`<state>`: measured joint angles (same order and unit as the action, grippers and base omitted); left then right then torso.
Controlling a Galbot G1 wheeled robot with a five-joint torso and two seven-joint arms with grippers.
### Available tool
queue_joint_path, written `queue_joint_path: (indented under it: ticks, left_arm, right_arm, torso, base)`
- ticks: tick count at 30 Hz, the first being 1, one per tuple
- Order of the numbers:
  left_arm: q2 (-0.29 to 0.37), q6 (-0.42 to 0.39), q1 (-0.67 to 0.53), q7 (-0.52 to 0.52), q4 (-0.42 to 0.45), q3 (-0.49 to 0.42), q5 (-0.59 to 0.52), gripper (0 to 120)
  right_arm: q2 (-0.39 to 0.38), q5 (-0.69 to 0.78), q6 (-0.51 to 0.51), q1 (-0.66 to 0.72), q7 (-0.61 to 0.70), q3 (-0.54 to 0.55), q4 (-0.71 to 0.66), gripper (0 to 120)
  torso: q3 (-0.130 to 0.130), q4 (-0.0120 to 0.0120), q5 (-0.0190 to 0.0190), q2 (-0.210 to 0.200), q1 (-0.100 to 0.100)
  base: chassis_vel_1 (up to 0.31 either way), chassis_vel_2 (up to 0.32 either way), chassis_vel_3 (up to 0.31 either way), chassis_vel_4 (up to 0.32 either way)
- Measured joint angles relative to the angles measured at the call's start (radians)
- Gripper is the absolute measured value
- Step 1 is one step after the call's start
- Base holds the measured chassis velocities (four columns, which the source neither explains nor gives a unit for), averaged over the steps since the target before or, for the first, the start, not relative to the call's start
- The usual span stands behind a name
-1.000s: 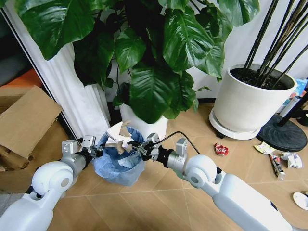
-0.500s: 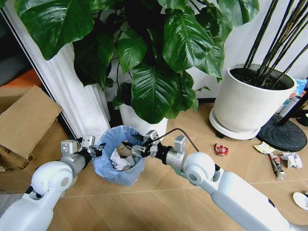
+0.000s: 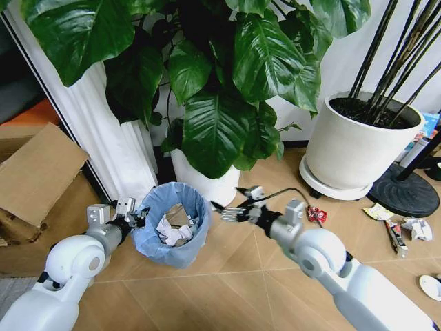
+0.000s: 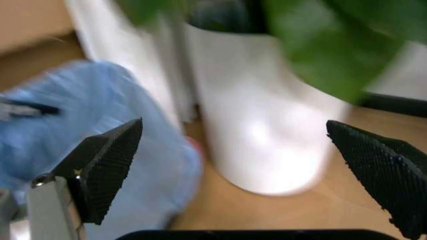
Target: Pick up the trash bin and place the garbage on the floor into it.
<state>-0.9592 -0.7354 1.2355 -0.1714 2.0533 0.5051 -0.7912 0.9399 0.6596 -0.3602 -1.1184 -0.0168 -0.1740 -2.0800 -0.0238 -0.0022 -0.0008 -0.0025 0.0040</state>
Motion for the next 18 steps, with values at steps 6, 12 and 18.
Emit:
queue_joint_path:
  ticks: [6,12,18]
  left_arm:
    - [-0.004,0.000,0.000,-0.001,0.008,0.000,0.002,0]
    - [-0.004,0.000,0.008,-0.004,0.018,0.001,0.003,0]
    - [-0.002,0.000,0.021,-0.007,0.029,0.003,0.004,0]
  right_arm:
    - [-0.001,-0.062,0.018,-0.141,-0.026,-0.158,0.018,100]
    - [0.000,-0.085,0.042,-0.185,-0.048,-0.240,0.050,100]
    - [0.001,-0.086,0.053,-0.200,-0.060,-0.292,0.069,100]
  torso:
    - [0.000,-0.0002,0.0001,0.000,0.000]
    - [0.000,-0.0001,0.0000,0.000,0.000]
    - [0.000,0.0001,0.0001,0.000,0.000]
  base:
    - [0.000,0.000,0.000,0.000]
    - [0.000,0.000,0.000,0.000]
    - [-0.074,-0.064,0.064,0.067]
